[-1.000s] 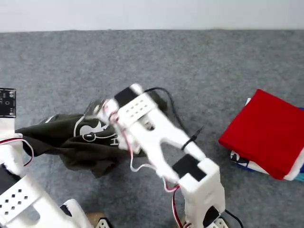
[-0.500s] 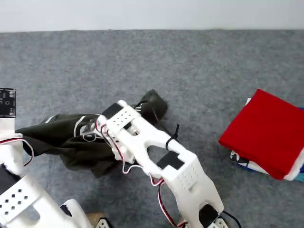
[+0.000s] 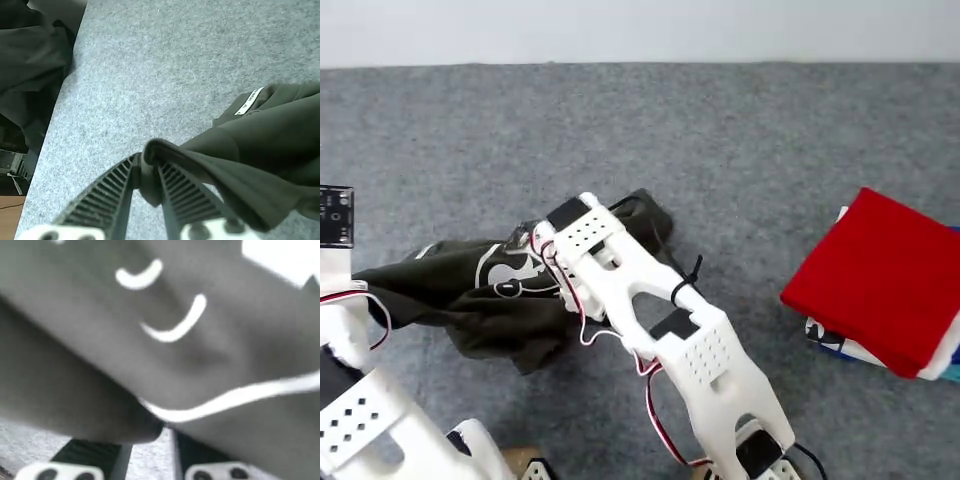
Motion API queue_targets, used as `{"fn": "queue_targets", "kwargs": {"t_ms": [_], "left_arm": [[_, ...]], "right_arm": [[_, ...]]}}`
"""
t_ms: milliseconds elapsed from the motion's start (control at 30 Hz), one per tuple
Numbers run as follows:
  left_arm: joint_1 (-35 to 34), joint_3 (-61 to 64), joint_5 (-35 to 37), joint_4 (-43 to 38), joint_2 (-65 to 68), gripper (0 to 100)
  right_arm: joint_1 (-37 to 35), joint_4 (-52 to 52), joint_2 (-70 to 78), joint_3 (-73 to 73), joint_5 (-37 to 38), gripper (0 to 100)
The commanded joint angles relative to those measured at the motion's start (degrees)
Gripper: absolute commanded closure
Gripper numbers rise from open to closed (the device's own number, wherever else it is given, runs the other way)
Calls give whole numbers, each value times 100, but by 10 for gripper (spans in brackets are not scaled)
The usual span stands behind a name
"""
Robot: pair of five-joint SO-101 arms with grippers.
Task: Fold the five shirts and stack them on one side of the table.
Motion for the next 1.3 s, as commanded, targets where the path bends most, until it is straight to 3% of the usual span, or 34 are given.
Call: {"fn": "queue_targets", "kwargs": {"t_ms": [0,167,400,667,933,1100,1267], "left_arm": [[0,-127,26,-185,-105,987],[114,-374,35,-185,-105,987],[1090,-1270,44,-193,-62,987],[2013,-2114,44,-1538,-62,987],[3015,-2958,0,-2312,-53,987],[3262,-3125,-563,-2813,-53,987],[3244,-3125,-756,-2936,-70,987]], "right_arm": [[31,224,-303,-360,18,989],[576,787,-1103,-853,378,989],[1578,716,-3143,-862,1187,989],[2519,-57,-5182,-862,2136,989],[3116,-963,-6466,-862,2664,989],[3626,-1341,-6782,-862,2866,989],[3952,-848,-6774,-818,2919,989]]}}
